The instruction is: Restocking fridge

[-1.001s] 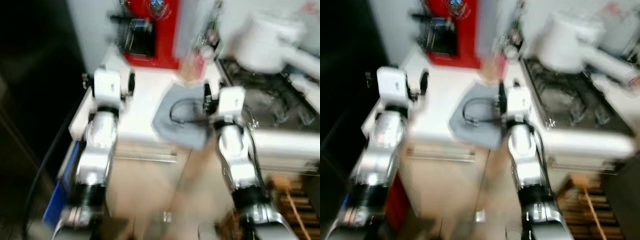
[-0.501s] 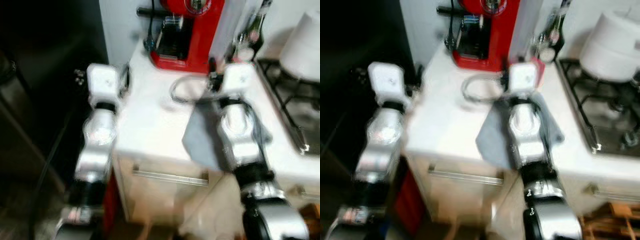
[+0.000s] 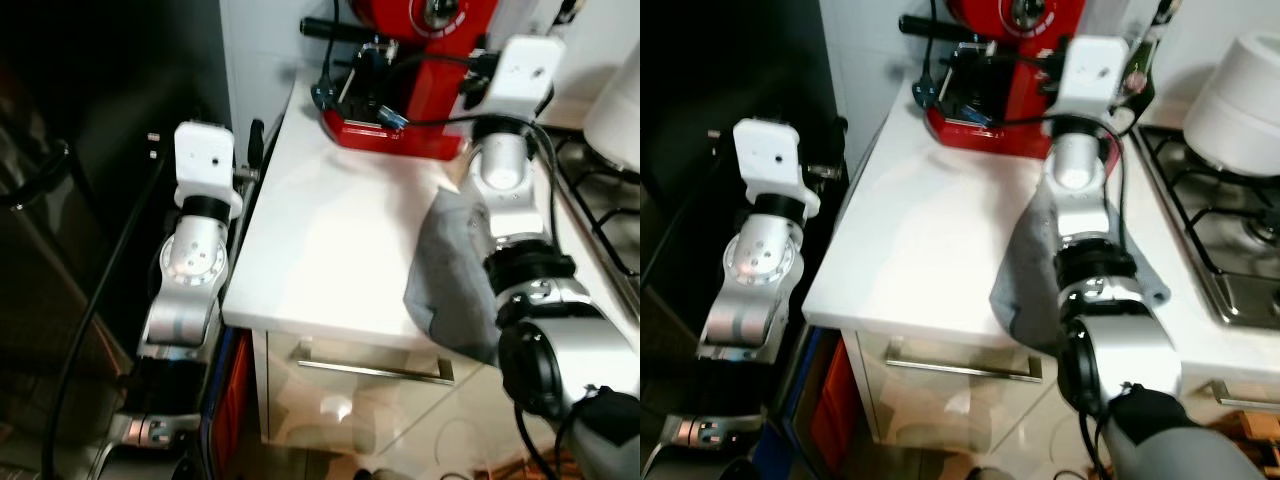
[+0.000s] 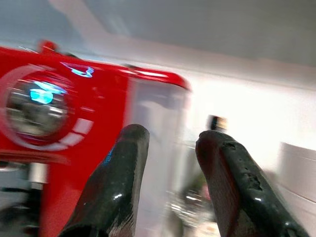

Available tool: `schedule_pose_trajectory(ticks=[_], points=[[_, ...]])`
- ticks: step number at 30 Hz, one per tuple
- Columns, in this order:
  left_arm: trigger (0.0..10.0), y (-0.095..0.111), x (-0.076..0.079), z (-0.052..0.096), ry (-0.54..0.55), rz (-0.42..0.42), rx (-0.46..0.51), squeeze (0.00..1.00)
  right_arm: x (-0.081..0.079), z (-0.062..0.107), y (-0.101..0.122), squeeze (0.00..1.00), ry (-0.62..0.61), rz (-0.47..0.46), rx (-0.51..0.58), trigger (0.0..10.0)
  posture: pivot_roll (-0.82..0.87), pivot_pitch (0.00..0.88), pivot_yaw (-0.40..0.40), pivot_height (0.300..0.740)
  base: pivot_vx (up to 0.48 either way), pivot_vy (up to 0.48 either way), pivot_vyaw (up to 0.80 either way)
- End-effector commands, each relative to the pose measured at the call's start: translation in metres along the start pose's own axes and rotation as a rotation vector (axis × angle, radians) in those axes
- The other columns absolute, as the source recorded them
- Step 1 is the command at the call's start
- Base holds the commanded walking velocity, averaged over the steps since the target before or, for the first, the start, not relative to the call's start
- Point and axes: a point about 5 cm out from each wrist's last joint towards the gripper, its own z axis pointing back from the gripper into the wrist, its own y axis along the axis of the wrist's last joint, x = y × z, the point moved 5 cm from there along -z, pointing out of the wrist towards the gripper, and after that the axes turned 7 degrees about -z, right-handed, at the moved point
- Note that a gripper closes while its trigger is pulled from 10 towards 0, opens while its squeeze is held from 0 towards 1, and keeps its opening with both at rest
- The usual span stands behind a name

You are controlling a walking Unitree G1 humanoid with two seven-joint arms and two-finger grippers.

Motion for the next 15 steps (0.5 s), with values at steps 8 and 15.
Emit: schedule_pose_trajectory(ticks=[8,15], points=[[10.0,-0.013,0.007,0.019,-0.12,-0.036,-0.085,0.0,0.004,-0.008,-0.017,0.0,-0.022,-0.034,-0.151,10.0,0.07,0.0,-0.045,0.74,0.0,0.0,0.0],[10.0,-0.01,0.005,0.027,-0.158,-0.037,-0.102,0.0,0.0,0.0,-0.042,0.0,-0.09,-0.219,-0.305,10.0,0.09,0.0,-0.04,0.74,0.0,0.0,0.0]])
